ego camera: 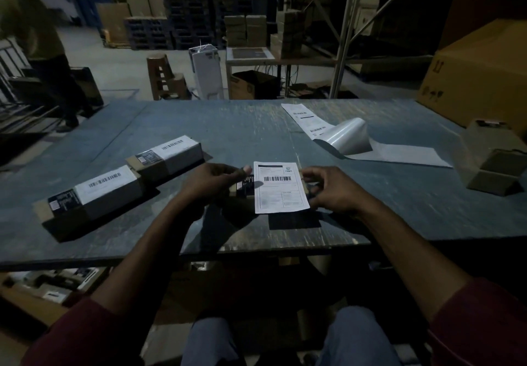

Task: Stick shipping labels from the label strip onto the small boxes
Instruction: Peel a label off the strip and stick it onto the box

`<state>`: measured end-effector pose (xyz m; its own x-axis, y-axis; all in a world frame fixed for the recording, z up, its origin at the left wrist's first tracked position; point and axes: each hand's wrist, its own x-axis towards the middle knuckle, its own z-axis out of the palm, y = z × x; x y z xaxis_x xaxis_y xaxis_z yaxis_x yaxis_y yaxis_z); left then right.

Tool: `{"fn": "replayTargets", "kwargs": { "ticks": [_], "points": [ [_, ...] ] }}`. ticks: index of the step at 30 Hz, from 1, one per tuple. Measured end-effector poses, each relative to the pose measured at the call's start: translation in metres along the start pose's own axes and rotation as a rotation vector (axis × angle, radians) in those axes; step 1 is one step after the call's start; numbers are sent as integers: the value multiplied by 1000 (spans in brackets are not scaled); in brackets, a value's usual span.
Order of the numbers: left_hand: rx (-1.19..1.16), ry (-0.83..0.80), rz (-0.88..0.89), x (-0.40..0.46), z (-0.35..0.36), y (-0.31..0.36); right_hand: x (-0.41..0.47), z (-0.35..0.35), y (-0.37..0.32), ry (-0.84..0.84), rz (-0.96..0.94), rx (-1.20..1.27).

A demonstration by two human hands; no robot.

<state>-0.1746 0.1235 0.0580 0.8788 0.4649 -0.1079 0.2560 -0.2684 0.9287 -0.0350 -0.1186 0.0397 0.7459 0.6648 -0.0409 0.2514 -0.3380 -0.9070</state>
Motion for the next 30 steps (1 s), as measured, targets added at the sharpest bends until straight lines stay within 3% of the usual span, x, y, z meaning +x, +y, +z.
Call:
{"fn": "replayTargets", "kwargs": {
  "ticks": [6,11,15,23,26,30],
  "points": [
    [-165,122,32,1,0,12,-8,-3,-14,88,-173,11],
    [-208,-8,-81,3,-2,28,-11,1,-27,94,-266,116],
    [-303,-6,-40,0,0,26,-12,3,-23,93,-297,141],
    [-331,156,148,-9,6,26,-5,-22,-29,-240,-146,442],
    [-329,164,219,-13,12,30,-4,-16,-43,-155,-77,384],
    [-332,149,232,-16,19,33,-4,-4,-53,7,-151,273]
  ]
}}
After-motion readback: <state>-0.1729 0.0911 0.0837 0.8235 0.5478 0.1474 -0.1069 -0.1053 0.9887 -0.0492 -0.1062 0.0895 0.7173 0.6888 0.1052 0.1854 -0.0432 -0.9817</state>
